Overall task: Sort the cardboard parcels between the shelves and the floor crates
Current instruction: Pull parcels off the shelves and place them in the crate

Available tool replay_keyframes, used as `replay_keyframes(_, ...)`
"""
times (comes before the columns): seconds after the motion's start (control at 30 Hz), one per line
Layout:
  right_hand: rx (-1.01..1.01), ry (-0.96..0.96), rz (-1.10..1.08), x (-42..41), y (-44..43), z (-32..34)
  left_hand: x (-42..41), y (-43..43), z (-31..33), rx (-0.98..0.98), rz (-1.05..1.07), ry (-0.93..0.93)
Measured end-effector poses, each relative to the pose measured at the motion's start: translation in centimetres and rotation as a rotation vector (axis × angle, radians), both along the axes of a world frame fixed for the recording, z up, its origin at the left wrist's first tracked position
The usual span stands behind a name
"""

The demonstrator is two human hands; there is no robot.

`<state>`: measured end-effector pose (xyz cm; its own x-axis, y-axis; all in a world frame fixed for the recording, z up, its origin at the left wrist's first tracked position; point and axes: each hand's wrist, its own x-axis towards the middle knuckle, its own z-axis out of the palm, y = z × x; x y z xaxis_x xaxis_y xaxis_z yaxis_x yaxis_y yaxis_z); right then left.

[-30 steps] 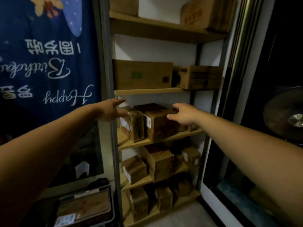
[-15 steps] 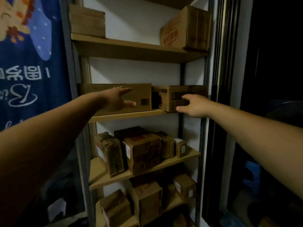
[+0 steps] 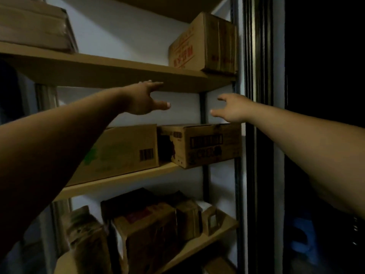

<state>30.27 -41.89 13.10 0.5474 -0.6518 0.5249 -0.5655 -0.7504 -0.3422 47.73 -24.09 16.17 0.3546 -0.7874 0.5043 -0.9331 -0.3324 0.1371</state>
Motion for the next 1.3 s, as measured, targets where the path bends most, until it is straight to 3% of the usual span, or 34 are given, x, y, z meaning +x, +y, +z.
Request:
replay_keyframes(0.63,-0.15,-0.357,0.229,4.2,-29.1,9.5,-2.0,-28.4,7.4,-0.298,0.189,-0.076)
replay_keyframes(0.9,0.069,-0.518,0.389,7.2,-33.1,11.8,-2.5,-33.8,10.1,-0.544,0.08,0.062)
replay_keyframes(1.3,0.225,-0.823,0.57,7.7,-32.4,12.8,-2.6,-32.6,10.7,-0.567,0.034,0.225)
